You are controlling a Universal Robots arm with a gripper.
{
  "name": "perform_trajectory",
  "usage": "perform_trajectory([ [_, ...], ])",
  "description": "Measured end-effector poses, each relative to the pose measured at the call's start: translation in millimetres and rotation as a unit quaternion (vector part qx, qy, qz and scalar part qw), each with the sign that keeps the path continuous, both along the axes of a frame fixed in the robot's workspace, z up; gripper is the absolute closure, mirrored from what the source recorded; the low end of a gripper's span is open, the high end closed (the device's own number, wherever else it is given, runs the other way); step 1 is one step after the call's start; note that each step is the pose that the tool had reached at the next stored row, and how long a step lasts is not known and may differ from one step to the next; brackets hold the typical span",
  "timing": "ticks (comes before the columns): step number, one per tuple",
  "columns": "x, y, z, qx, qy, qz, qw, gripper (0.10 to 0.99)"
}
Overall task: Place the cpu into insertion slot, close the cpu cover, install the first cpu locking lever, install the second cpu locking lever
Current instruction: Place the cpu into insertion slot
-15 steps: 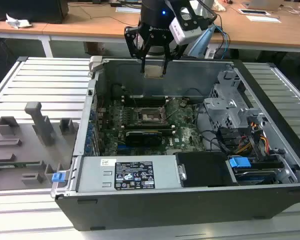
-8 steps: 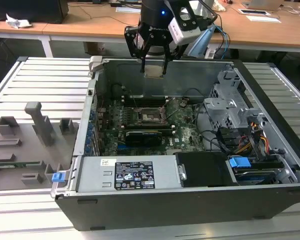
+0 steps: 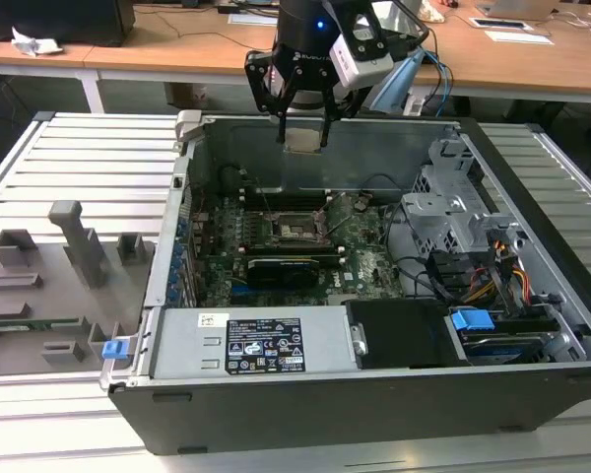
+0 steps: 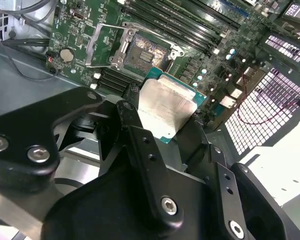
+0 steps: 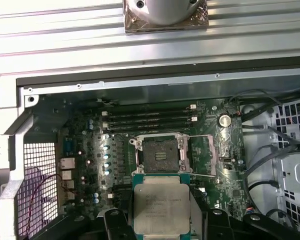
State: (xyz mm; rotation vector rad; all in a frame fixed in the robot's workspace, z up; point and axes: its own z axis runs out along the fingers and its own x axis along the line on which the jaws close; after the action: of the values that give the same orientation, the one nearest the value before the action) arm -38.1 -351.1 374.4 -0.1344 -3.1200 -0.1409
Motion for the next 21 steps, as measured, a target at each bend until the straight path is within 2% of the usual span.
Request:
perform_trajectory([
  [21,0.0,0.0,0.0,0.0000,0.0000,-0.016,0.9999,0.545],
])
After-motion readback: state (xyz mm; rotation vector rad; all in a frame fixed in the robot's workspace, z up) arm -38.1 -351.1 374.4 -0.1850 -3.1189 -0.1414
